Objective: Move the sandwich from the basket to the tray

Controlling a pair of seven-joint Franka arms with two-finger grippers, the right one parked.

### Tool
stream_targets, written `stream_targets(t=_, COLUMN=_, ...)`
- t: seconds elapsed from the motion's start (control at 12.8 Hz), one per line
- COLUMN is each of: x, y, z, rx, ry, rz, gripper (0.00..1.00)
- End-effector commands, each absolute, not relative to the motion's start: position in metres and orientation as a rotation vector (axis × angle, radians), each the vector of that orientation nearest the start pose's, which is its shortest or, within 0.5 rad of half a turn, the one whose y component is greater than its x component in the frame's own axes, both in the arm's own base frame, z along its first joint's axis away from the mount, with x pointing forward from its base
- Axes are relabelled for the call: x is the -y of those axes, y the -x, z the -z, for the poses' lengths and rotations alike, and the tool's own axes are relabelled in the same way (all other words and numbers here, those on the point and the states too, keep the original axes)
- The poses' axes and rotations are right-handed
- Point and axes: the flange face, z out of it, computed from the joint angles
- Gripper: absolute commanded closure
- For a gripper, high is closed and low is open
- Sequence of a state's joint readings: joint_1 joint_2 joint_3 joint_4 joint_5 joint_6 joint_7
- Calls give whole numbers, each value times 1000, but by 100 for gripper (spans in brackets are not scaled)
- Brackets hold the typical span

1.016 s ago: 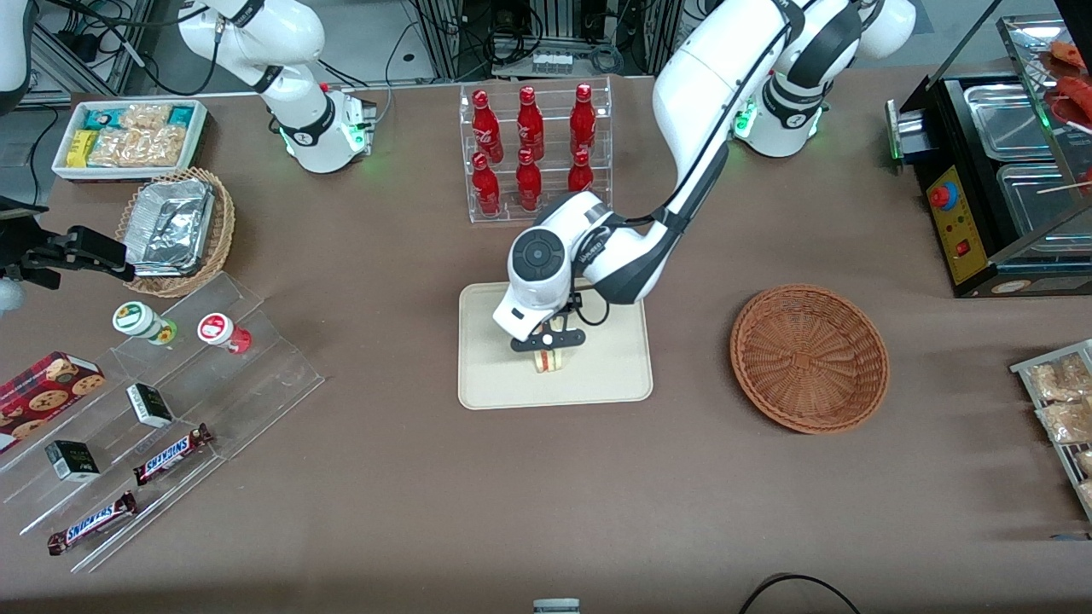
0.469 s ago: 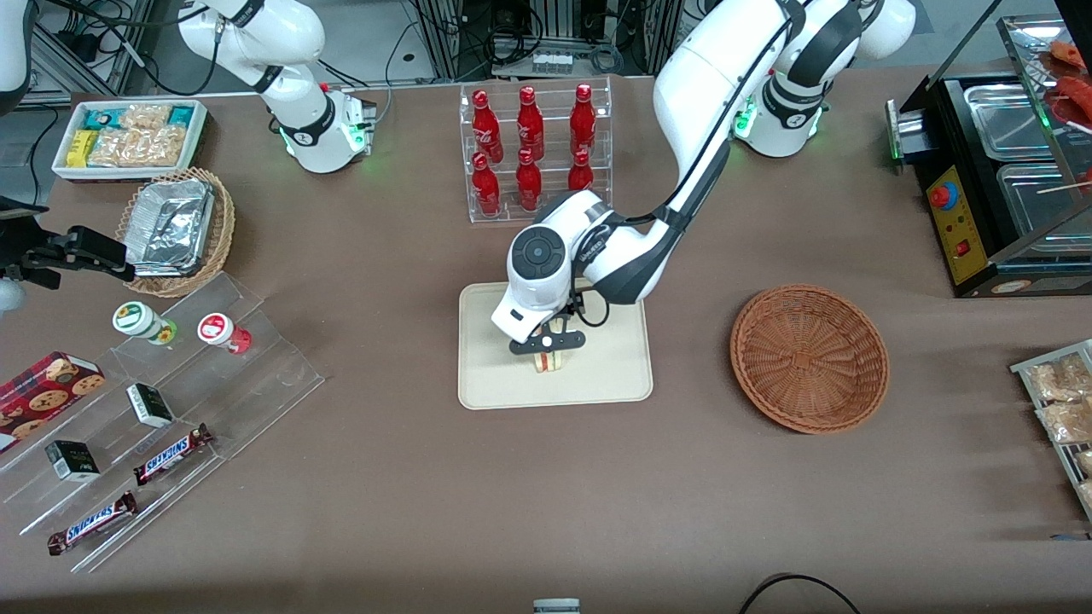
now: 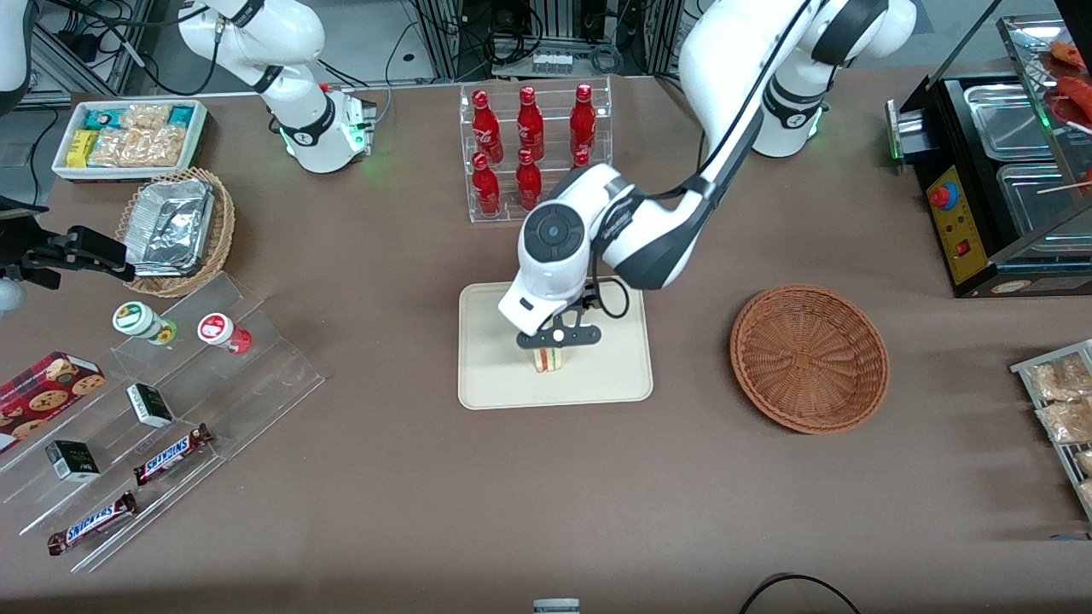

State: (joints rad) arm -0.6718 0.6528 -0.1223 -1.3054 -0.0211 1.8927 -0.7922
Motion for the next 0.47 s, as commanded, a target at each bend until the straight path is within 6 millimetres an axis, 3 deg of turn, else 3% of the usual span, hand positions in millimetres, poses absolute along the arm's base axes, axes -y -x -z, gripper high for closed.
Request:
stream_targets(t=0.0, x=465, y=-532, z=-391, rx=-119, ry=3127, rz=-196, gripper=0)
stream_targets(t=0.23, x=396, y=-559, z=-426, rx=-59, ry=3113, rz=-229, gripper=0)
stream_targets(t=0.39, x=366, y=-566, z=-440, rx=-133, ry=3117, rz=-229, gripper=0)
